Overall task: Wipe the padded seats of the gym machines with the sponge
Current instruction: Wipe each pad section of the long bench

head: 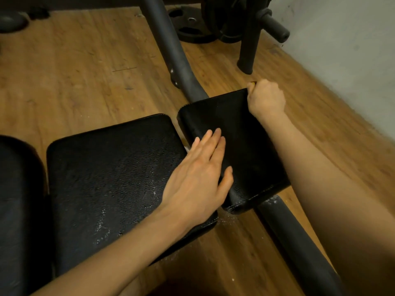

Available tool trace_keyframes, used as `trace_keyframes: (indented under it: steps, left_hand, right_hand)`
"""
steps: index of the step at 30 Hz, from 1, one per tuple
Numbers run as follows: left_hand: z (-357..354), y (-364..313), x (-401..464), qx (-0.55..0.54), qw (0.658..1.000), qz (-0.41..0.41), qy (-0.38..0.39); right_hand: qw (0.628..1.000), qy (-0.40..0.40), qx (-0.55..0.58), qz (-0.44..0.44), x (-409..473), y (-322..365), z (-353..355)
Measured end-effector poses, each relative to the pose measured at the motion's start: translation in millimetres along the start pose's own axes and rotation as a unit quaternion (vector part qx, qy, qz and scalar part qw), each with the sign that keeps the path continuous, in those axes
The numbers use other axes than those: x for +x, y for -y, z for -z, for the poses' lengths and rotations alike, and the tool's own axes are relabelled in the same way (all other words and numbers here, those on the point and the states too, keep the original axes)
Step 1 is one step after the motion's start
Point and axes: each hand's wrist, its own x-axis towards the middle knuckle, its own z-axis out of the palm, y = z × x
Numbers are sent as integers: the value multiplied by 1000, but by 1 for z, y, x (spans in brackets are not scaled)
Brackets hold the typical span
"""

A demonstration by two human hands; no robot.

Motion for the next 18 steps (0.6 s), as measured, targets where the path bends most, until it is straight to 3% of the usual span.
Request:
trace_keyframes:
  steps: [4,9,14,18]
  left_hand:
    - [-2,2,0,6,1000,-6,-7]
    - [-3,1,1,6,1000,4,2]
    - [0,-1,3,18,999,15,45]
    - [14,-4,7,26,993,27,110]
  right_hand:
    - [1000,17,4,-7,25,13,-7]
    - [1000,-18,-1,15,1,-9,-5]
    - [999,-16,-25,-25,-50,-47,12]
    - [996,30,-51,-67,-91,-74,35]
